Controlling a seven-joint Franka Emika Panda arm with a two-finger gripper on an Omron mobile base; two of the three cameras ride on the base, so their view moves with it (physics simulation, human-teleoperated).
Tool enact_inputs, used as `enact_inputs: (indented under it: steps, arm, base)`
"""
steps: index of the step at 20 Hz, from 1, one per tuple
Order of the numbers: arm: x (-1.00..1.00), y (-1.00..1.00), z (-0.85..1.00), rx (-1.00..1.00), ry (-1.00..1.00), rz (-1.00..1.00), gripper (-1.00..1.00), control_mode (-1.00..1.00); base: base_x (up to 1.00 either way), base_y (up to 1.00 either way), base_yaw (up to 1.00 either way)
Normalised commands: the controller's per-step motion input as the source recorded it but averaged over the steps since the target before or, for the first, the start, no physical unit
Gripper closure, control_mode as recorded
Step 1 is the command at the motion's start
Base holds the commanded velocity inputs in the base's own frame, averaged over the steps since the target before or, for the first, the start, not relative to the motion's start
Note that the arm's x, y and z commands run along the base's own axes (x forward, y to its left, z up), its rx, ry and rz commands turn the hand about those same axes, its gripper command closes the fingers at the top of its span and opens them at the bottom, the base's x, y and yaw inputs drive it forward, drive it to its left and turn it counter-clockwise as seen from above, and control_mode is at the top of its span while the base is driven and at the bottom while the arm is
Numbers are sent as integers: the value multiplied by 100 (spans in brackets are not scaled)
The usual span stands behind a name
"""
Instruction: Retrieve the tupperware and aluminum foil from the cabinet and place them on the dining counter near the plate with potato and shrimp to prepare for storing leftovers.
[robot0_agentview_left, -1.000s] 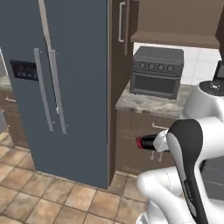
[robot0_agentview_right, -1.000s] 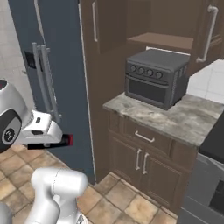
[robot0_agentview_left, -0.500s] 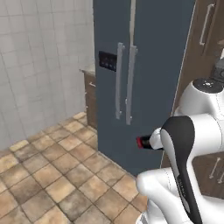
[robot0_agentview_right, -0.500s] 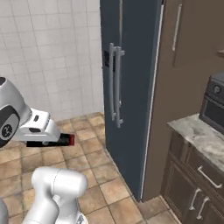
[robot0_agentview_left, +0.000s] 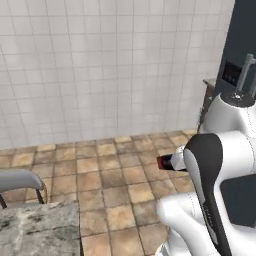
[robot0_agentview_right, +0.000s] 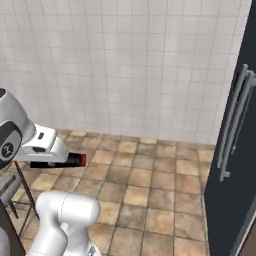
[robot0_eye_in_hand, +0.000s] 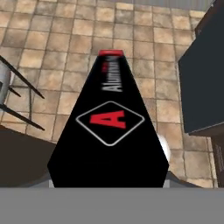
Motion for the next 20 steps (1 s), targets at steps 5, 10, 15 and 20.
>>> enact_inputs:
  steps: [5, 10, 15, 20]
  arm:
    - [0, 0, 0, 0, 0, 0, 100, 100]
    - [0, 0, 0, 0, 0, 0, 100, 100]
    - [0, 0, 0, 0, 0, 0, 100, 100]
    - [0, 0, 0, 0, 0, 0, 100, 100]
  base:
    - [66, -16, 84]
    - [100, -33, 64]
    - [100, -54, 48]
    - [100, -38, 48]
